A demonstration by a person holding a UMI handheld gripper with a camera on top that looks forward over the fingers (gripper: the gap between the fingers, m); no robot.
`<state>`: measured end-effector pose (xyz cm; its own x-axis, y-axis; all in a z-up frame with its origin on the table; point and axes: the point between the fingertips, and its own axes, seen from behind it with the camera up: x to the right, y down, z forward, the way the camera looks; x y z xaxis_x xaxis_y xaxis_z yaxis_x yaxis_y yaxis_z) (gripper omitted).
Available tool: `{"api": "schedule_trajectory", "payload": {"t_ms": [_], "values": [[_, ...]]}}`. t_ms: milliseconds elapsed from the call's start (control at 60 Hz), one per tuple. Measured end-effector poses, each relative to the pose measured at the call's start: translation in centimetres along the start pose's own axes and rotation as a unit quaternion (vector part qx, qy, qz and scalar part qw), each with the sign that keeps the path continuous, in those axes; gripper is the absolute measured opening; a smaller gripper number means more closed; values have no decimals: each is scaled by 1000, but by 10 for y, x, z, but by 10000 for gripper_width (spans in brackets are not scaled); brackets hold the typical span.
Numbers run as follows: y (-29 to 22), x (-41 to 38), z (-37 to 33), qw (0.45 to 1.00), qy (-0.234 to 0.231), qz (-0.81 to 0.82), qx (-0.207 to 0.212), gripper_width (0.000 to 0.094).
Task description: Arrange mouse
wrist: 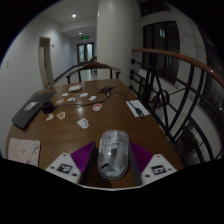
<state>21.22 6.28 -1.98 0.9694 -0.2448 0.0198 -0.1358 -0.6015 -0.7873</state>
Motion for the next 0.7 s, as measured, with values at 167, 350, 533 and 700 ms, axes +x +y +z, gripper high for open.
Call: {"api": "schedule_trajectory", "payload": {"t_ms": [167, 350, 533, 700], "values": [[1, 1, 0, 1000, 7, 16, -4, 419], [-40, -26, -80, 998, 48, -26, 40, 376], [-69, -172, -188, 995, -21, -38, 93, 373], [4, -279, -181, 992, -79, -86, 47, 375]]}}
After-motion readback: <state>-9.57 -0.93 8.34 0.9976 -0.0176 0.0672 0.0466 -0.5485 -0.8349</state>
